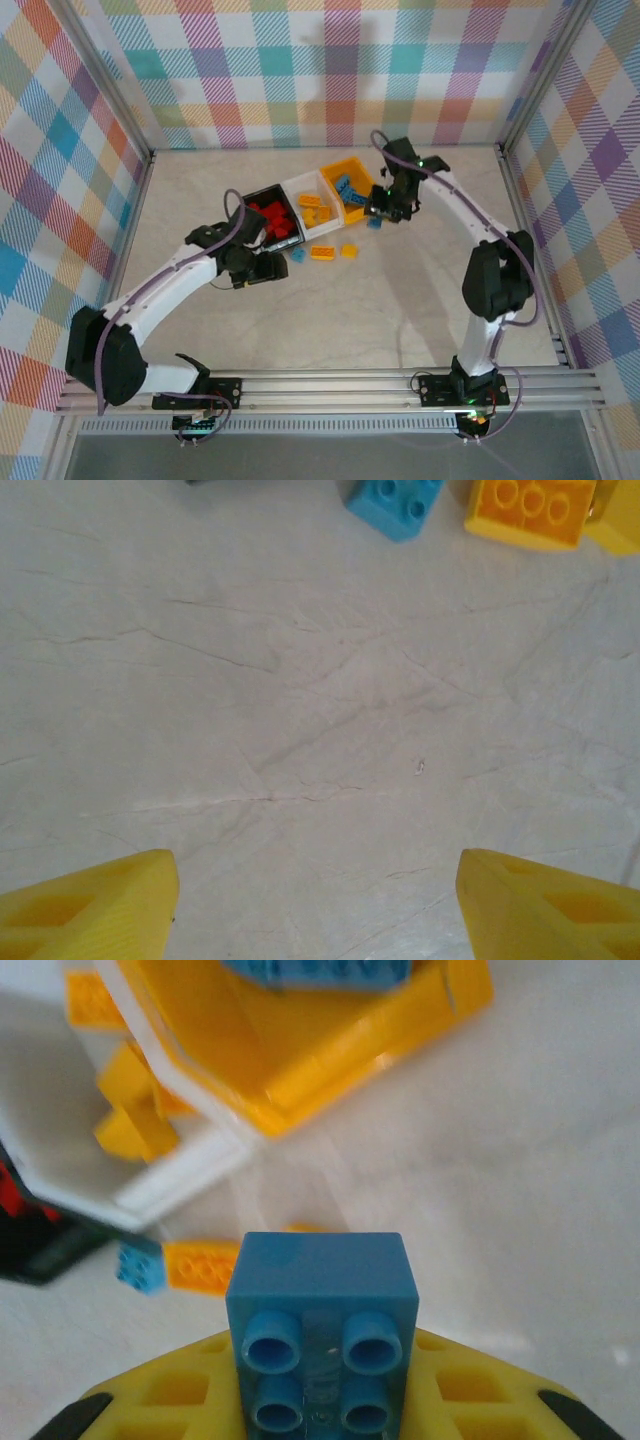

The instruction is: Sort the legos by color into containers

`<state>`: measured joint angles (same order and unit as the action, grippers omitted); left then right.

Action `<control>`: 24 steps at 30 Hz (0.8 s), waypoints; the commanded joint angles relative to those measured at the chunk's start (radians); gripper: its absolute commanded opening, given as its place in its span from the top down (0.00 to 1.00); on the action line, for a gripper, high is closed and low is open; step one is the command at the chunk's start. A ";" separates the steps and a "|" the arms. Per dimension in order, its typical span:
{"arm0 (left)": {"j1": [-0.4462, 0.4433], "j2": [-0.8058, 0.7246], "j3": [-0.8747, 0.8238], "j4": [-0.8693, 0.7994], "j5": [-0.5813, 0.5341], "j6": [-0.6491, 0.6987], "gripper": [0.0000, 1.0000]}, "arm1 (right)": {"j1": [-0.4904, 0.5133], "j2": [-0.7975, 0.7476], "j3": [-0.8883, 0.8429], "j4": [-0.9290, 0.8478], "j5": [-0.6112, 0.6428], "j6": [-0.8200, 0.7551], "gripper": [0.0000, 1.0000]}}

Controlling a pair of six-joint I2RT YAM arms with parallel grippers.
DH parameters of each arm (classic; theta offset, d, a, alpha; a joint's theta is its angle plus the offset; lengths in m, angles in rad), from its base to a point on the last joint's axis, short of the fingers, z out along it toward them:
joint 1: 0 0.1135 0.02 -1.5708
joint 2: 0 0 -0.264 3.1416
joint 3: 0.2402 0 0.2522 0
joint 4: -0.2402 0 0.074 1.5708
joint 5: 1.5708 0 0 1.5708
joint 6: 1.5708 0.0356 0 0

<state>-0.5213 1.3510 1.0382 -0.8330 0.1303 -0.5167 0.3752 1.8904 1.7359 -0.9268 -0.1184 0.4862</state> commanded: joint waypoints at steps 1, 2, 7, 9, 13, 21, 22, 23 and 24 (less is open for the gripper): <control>-0.042 0.060 0.005 0.040 0.004 -0.029 0.26 | -0.016 0.147 0.162 -0.029 -0.066 -0.007 0.72; -0.049 0.076 0.006 0.046 0.004 -0.029 0.26 | -0.022 0.195 0.224 -0.039 -0.074 -0.006 0.72; -0.052 0.123 0.008 0.052 -0.017 -0.026 0.26 | -0.033 0.377 0.444 -0.052 -0.117 0.003 0.72; -0.052 0.145 0.016 0.049 -0.021 -0.017 0.26 | -0.033 0.428 0.503 -0.045 -0.127 0.003 0.71; -0.051 0.174 0.024 0.053 -0.044 0.000 0.26 | -0.037 0.494 0.570 -0.032 -0.134 0.014 0.70; -0.051 0.270 0.058 0.111 -0.035 0.012 0.27 | -0.049 0.546 0.622 -0.025 -0.170 0.030 0.58; -0.051 0.280 0.063 0.117 -0.035 0.012 0.27 | -0.049 0.545 0.623 -0.029 -0.170 0.030 0.54; -0.051 0.291 0.068 0.127 -0.032 0.013 0.27 | -0.050 0.539 0.623 -0.037 -0.169 0.025 0.49; -0.051 0.298 0.073 0.134 -0.033 0.012 0.27 | -0.050 0.534 0.622 -0.045 -0.167 0.020 0.46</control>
<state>-0.5690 1.6253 1.0733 -0.7300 0.1104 -0.5228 0.3336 2.4207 2.3234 -0.9447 -0.2611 0.5102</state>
